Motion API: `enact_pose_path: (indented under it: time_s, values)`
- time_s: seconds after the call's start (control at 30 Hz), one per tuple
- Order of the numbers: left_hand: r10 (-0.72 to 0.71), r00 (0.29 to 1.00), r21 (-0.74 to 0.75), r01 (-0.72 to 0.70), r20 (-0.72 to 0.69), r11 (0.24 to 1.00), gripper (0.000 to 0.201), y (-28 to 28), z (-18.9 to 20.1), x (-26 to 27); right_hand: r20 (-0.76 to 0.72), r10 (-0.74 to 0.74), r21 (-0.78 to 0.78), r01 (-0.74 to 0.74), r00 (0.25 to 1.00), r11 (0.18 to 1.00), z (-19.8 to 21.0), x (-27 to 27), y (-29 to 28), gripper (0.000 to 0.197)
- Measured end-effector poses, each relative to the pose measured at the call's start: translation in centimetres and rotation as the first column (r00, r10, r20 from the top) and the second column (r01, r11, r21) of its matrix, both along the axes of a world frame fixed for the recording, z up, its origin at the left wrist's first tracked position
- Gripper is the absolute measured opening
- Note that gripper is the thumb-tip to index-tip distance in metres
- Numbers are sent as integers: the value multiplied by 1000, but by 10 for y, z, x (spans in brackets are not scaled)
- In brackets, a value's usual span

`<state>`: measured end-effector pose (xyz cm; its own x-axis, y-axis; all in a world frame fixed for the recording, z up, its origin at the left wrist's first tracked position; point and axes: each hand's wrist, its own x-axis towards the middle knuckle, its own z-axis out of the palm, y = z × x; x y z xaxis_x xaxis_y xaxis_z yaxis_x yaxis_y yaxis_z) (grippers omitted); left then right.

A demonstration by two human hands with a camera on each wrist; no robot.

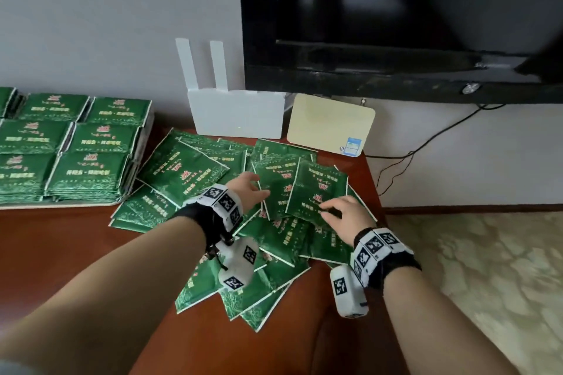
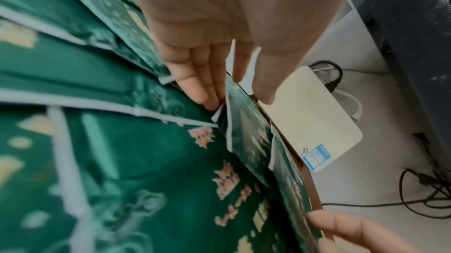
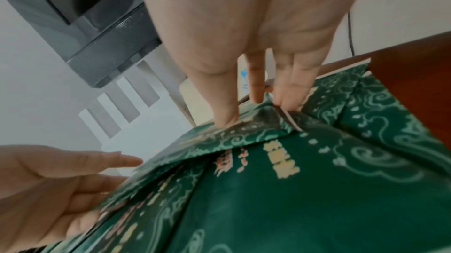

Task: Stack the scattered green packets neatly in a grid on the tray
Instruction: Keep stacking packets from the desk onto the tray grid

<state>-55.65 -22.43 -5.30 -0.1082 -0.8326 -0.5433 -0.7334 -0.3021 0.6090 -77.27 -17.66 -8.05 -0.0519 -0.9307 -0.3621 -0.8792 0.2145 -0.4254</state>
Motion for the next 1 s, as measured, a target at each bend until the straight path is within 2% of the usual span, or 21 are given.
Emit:
enact_pose_path:
  time_s: [0.07,0.13,0.23,0.3,0.43,0.53,0.7,0.9,1.0]
  values:
    - [58,998,3,-58,-5,998,62,-7,-5,-11,-3,-109,0,109,994,994,0,-3,-1,34]
    - [94,996,8,-94,12,996,68,-13,-8,-18,2,-228,17,228,974,974,-3,-2,-3,53]
    - [135,990,-3,-135,34,991,74,-21,-11,-22,63,-325,58,322,943,945,-7,-4,-11,76]
    - [167,986,-30,-166,18,986,74,-23,-14,-20,135,-375,82,367,917,927,-10,-7,-17,80]
    - [257,965,-15,-258,-57,966,72,-24,-18,-15,248,-434,113,419,866,901,-15,-12,-23,76]
    - [314,944,26,-313,-104,949,70,-27,-19,-18,272,-447,44,453,852,890,-16,-11,-22,71]
    - [307,947,39,-305,-94,952,68,-33,-20,-22,263,-380,34,385,887,922,-23,-8,-18,74]
    - [330,940,77,-323,-91,943,61,-35,-20,-19,252,-278,16,283,927,959,-24,-7,-16,56]
    - [280,954,44,-277,-108,960,58,-34,-20,-19,252,-268,23,271,930,962,-25,-8,-16,55]
